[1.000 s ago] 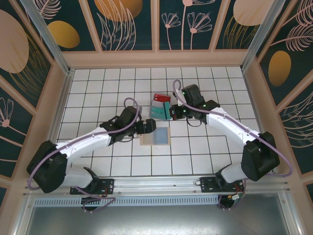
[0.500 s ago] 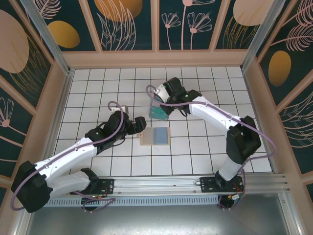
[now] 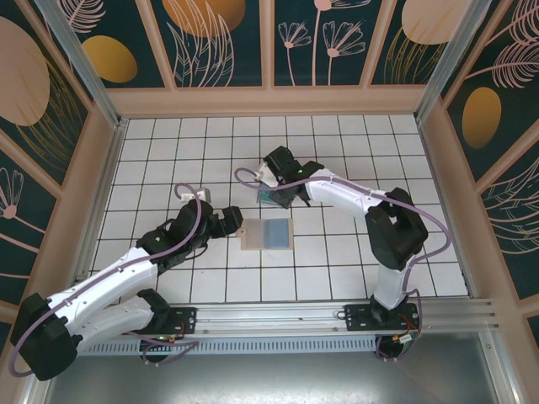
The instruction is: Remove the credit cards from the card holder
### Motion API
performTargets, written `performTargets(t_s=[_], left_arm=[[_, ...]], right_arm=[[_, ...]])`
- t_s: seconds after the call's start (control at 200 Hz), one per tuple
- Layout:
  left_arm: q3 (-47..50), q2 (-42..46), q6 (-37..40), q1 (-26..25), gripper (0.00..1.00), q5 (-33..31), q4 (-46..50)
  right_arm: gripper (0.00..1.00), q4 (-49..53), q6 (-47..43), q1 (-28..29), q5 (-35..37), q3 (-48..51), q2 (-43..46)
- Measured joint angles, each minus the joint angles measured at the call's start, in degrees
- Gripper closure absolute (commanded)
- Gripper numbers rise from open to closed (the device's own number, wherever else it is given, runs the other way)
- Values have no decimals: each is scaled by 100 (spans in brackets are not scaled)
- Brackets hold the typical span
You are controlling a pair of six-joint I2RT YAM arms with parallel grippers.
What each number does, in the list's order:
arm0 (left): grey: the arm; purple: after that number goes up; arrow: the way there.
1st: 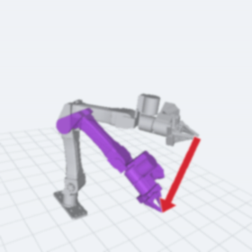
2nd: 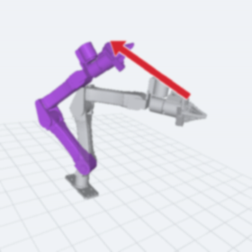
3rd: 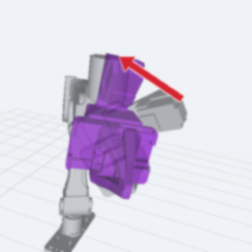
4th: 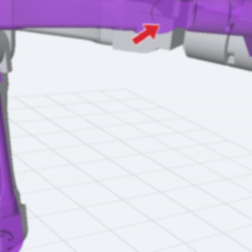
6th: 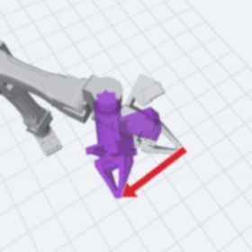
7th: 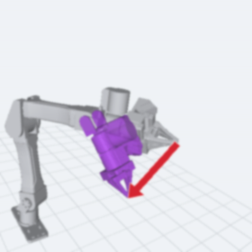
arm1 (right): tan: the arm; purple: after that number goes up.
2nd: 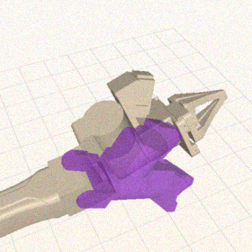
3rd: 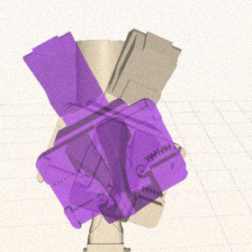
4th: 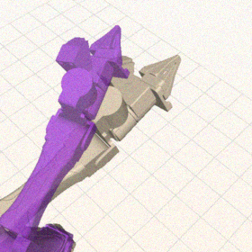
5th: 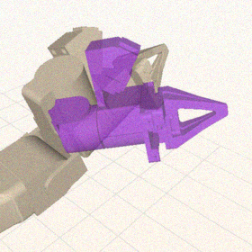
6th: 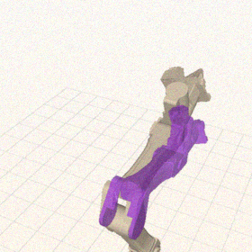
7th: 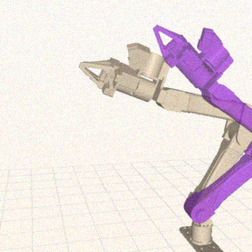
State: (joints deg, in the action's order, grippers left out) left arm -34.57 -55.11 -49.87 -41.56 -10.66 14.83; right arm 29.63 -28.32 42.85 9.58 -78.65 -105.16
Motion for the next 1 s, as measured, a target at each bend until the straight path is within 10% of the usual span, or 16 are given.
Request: performTargets(t_s=[1.001], left_arm=[[184, 210, -87, 0, 1, -74, 46]], right_arm=[[73, -157, 623, -11, 1143, -413, -505]])
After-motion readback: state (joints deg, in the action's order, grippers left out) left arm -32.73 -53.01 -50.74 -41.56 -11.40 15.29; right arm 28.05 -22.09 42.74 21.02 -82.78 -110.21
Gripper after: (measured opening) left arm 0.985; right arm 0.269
